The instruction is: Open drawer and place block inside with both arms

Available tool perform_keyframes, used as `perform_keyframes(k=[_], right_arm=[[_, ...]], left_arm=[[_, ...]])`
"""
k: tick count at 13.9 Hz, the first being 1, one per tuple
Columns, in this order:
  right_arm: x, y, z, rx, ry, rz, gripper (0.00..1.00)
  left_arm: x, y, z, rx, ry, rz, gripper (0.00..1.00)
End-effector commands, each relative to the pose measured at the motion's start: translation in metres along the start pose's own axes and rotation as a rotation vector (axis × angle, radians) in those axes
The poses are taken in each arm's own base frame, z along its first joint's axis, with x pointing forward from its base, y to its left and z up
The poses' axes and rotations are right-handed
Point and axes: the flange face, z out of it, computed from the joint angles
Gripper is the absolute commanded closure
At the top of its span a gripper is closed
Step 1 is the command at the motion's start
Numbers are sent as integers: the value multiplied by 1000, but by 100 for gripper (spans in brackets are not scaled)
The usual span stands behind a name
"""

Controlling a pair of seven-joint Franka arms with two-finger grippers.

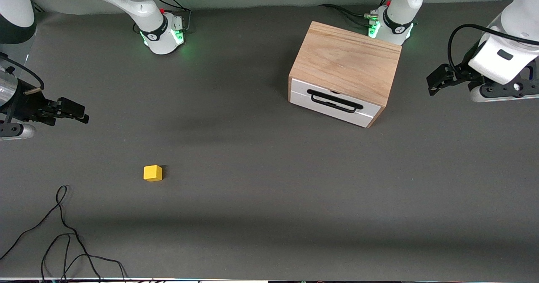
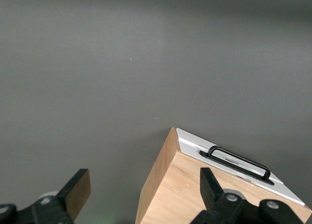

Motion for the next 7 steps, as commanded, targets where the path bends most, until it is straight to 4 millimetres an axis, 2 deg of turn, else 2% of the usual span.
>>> perform_keyframes(k=[1, 4, 7], right_arm=[[1, -2, -3, -14, 6, 17, 0], [0, -2, -7, -4, 12, 14, 0], [-5, 0, -36, -7, 63, 25, 0]], left_arm=[[-5, -4, -3, -7, -3, 12, 0], [-5, -4, -3, -7, -3, 12, 0], [-5, -4, -3, -10, -4, 10, 0]])
